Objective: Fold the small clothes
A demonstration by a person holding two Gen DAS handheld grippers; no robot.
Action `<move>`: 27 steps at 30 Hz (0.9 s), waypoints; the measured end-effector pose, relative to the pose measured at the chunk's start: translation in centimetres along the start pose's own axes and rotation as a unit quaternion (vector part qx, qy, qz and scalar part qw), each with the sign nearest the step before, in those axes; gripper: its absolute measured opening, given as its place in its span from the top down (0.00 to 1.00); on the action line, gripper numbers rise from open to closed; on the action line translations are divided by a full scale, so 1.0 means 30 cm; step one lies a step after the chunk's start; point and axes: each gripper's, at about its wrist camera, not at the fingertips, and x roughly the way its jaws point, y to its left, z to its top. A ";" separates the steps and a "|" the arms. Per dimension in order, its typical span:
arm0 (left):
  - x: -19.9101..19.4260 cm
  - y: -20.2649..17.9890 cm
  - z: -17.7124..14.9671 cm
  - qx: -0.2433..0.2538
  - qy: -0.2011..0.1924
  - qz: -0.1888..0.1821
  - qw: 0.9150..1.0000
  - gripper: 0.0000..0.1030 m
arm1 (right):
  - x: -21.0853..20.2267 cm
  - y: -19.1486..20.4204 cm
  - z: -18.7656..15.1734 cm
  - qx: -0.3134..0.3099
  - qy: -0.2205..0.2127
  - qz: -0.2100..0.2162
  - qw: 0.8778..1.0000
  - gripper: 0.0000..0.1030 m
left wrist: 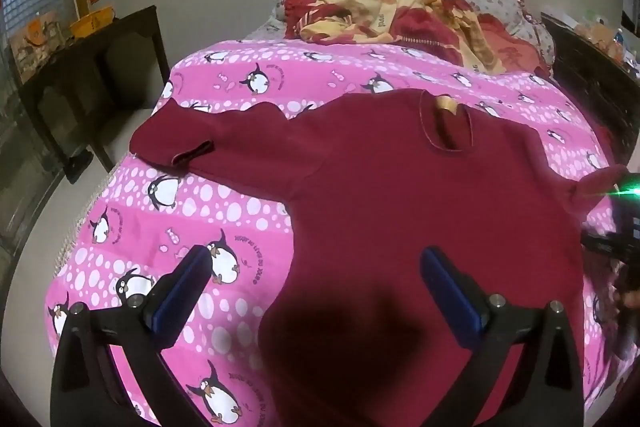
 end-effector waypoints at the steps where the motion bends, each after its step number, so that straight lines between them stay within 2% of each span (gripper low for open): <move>1: -0.001 -0.001 -0.001 0.001 -0.001 0.000 1.000 0.00 | -0.034 -0.007 -0.022 0.004 0.006 0.012 1.000 0.00; 7: -0.011 0.003 -0.005 0.003 -0.005 -0.006 1.000 0.00 | -0.293 0.010 -0.124 0.022 -0.008 0.078 0.997 0.00; 10: -0.005 -0.027 0.002 0.002 0.003 -0.011 1.000 0.00 | -0.381 0.071 -0.134 0.029 0.009 0.129 0.991 0.00; 13: -0.017 -0.029 0.013 0.006 -0.001 -0.014 1.000 0.00 | -0.466 0.152 -0.128 0.026 -0.004 0.158 0.987 0.00; 17: -0.034 -0.025 0.033 0.000 -0.010 -0.018 1.000 0.00 | -0.523 0.297 -0.084 -0.008 -0.017 0.168 0.986 0.00; 22: -0.025 -0.006 0.060 -0.012 -0.006 -0.019 1.000 0.00 | -0.531 0.428 -0.012 -0.018 -0.029 0.185 0.982 0.00; 27: -0.010 0.006 0.080 -0.013 -0.010 -0.009 1.000 0.00 | -0.508 0.557 0.035 -0.061 -0.070 0.149 0.984 0.00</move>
